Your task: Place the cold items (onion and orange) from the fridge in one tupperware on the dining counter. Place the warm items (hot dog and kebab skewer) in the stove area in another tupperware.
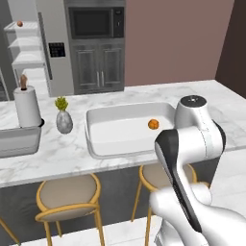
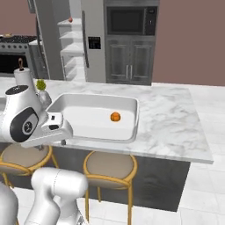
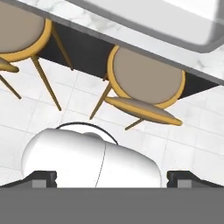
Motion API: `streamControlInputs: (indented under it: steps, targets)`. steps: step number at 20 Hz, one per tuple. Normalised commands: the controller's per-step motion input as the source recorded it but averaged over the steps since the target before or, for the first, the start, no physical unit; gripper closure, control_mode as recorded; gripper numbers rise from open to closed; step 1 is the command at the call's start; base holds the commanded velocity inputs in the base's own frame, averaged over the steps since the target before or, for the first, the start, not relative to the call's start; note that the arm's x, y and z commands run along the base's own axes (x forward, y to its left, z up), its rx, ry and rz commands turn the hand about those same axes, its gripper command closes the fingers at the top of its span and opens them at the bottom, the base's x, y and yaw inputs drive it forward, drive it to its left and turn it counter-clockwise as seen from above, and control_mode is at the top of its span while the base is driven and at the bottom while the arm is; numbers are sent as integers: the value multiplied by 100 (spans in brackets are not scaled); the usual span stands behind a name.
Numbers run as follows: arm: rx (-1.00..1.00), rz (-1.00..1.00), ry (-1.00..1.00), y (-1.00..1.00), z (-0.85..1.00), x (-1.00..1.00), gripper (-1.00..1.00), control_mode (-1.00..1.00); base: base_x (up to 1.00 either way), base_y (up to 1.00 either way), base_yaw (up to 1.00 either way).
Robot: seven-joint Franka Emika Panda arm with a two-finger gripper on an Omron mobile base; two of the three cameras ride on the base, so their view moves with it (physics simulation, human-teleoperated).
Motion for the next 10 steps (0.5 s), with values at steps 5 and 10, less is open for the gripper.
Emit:
streamControlInputs:
  steps: [5,10]
  targets:
    - [0,0,0,0,0,0,-100,100,-52,-63,-1]
    - [0,0,0,0,0,0,-100,100,-22,-100,-11]
